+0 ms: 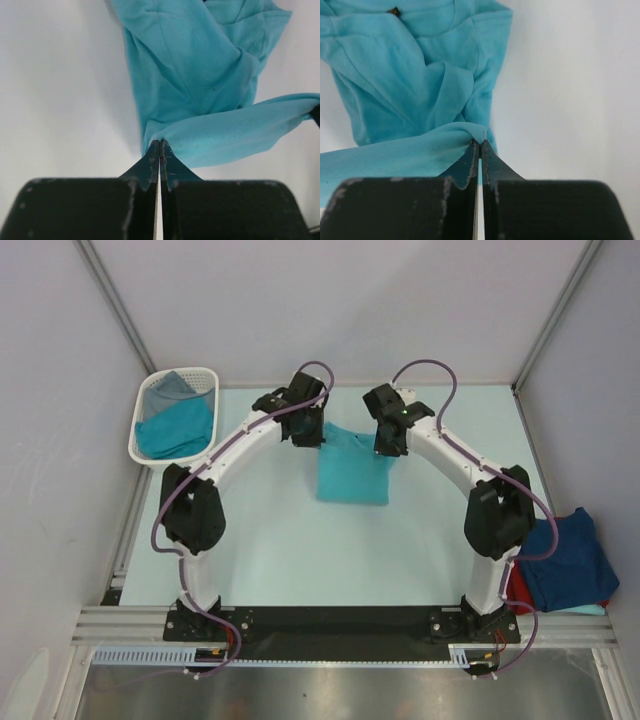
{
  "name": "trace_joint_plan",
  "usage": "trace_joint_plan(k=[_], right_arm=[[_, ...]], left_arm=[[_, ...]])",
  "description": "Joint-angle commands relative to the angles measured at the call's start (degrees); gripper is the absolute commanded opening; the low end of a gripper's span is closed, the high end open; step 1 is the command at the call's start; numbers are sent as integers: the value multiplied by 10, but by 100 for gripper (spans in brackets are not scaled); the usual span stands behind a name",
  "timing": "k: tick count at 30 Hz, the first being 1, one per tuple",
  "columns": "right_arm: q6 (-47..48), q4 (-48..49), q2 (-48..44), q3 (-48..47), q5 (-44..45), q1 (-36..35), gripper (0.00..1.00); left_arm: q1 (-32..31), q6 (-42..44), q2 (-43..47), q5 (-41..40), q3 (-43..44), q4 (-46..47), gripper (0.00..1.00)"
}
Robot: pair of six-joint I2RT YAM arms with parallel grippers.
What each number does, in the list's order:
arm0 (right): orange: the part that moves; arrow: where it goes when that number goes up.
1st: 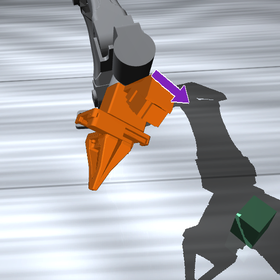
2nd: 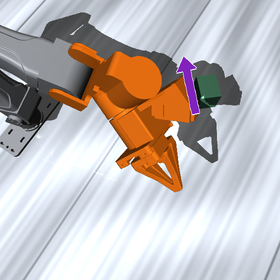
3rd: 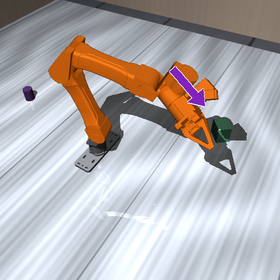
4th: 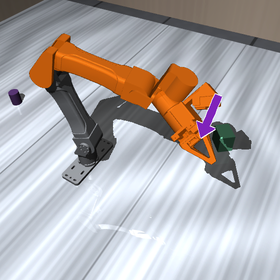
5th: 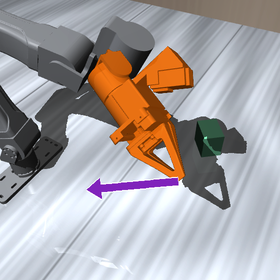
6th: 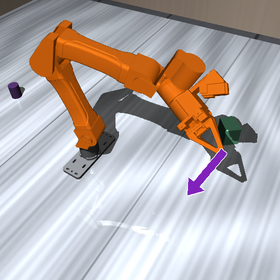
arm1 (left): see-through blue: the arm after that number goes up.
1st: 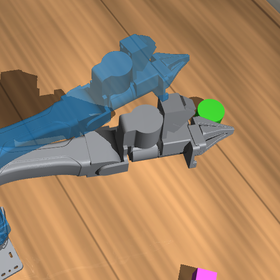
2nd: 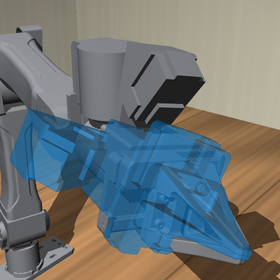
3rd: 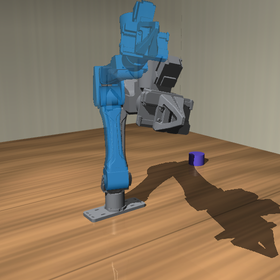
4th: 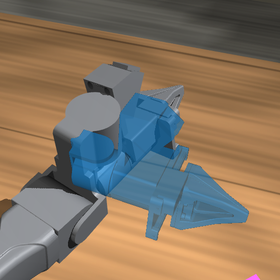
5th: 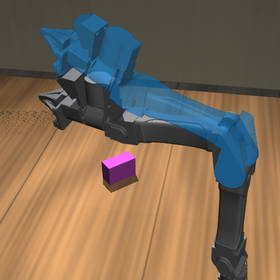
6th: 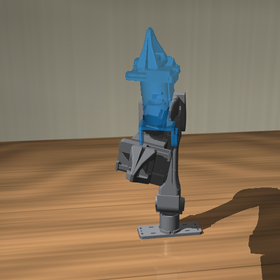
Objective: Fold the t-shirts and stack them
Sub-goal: Fold the long partially folded tshirt into a neat square
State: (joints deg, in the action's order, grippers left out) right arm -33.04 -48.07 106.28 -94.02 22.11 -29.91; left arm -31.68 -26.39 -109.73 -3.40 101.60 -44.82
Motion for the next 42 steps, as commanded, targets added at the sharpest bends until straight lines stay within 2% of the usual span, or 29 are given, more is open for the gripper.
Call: trace_joint_plan(k=[1, 9, 18, 34, 42], right_arm=[[24, 13, 37, -65, 34, 12, 0], [39, 5, 98, -152, 36, 35, 0], [45, -12, 170, -248, 30, 56, 0], [47, 2, 283, -353, 16, 64, 0], [44, 3, 295, -347, 23, 78, 0]], left_arm=[[13, 16, -44, -10, 69, -12, 0], [36, 25, -133, -6, 212, -43, 0], [68, 28, -206, 16, 327, -51, 0], [101, 43, -290, 30, 378, -28, 0], [112, 40, -317, 57, 397, -13, 1]])
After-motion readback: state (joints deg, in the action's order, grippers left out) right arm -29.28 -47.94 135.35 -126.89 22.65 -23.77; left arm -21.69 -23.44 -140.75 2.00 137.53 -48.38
